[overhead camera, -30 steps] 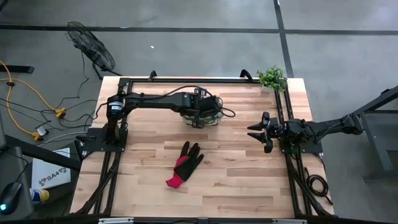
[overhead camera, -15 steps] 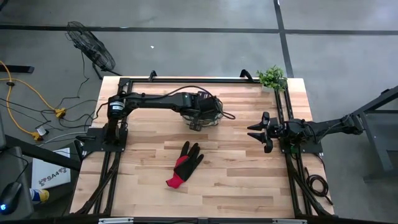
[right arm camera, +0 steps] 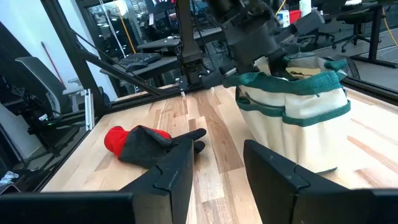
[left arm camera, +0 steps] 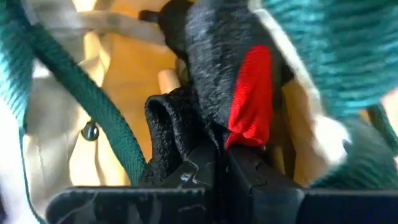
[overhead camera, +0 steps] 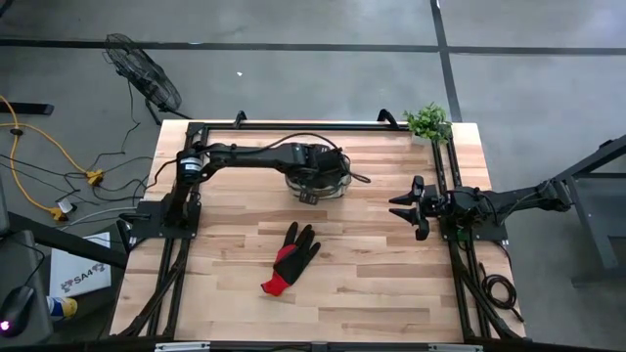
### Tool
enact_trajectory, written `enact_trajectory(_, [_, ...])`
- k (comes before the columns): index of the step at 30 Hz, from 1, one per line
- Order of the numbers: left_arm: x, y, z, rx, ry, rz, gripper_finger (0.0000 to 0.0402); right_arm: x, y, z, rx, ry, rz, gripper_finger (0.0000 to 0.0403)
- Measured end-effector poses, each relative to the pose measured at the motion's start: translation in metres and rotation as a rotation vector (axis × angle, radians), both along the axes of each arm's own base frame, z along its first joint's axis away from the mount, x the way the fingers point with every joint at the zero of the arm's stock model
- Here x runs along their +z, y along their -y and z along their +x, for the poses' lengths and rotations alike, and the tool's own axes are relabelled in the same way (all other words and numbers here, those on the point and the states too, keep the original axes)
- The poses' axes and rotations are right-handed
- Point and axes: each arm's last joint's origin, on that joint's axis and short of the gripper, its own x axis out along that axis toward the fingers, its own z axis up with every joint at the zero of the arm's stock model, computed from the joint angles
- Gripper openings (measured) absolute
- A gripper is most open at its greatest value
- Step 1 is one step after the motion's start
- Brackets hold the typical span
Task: Pick & Place Garden tools in Gardening bag
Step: Put the top red glove into the gardening bag
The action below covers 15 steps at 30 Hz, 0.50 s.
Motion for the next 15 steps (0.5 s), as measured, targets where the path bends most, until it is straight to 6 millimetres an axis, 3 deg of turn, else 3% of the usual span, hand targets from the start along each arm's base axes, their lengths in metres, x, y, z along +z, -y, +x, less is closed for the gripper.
enact_trajectory(8, [-0.004, -0.010, -0.002, 0.288, 0.082, -0.169, 0.0008, 0.000, 0.000, 0.000, 0.000, 0.000, 0.000, 0.0135])
enact_trajectory(15, [-0.004, -0.014, -0.005, 0.678, 0.181, -0.312, 0.0007, 0.000, 0.000, 0.000, 0.000, 0.000, 0.000, 0.0135])
